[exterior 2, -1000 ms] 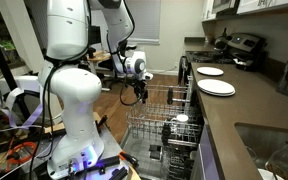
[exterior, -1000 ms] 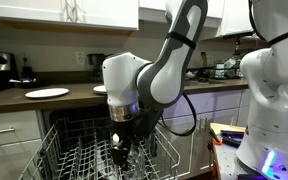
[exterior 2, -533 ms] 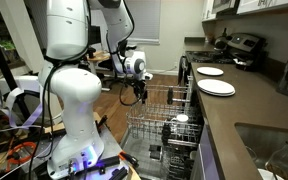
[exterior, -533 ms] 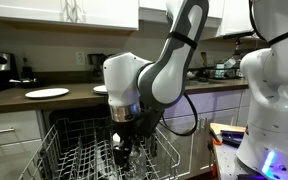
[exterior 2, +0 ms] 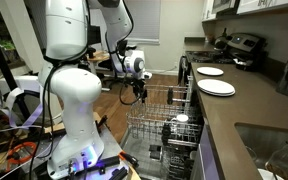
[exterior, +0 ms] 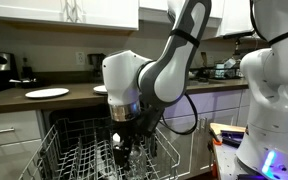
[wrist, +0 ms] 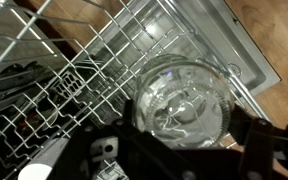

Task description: Move the glass jar to the left

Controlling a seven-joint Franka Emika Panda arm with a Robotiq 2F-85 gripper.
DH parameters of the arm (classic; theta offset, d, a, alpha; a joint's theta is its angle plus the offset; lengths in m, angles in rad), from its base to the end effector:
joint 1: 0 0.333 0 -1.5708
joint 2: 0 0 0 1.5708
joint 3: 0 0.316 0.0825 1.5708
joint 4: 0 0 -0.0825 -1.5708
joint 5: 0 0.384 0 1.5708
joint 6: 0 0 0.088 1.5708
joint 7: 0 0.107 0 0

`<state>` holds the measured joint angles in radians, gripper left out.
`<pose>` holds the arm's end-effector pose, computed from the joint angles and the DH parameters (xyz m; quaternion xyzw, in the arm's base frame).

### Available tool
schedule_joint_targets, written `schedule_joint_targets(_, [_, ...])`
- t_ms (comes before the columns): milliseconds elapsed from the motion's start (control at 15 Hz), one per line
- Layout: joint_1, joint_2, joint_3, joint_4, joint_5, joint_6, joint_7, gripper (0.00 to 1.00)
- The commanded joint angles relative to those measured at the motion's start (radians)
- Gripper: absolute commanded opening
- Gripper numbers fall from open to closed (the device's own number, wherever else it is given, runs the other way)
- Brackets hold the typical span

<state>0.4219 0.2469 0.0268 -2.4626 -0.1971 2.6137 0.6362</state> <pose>0.4213 0.2083 0.1901 0.9980 -0.0064 -0.0188 0.0605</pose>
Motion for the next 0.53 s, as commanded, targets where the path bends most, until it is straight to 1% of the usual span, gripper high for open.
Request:
schedule_joint_targets(0, [-0.005, -0.066, 0.018, -0.006, -0.061, -0.079, 0.069, 0.61])
schedule_joint_targets(200, [-0.018, -0.094, 0.033, -0.007, -0.091, -0.109, 0.087, 0.61])
schedule_joint_targets(467, [-0.036, -0.114, 0.036, -0.007, -0.155, -0.095, 0.106, 0.61])
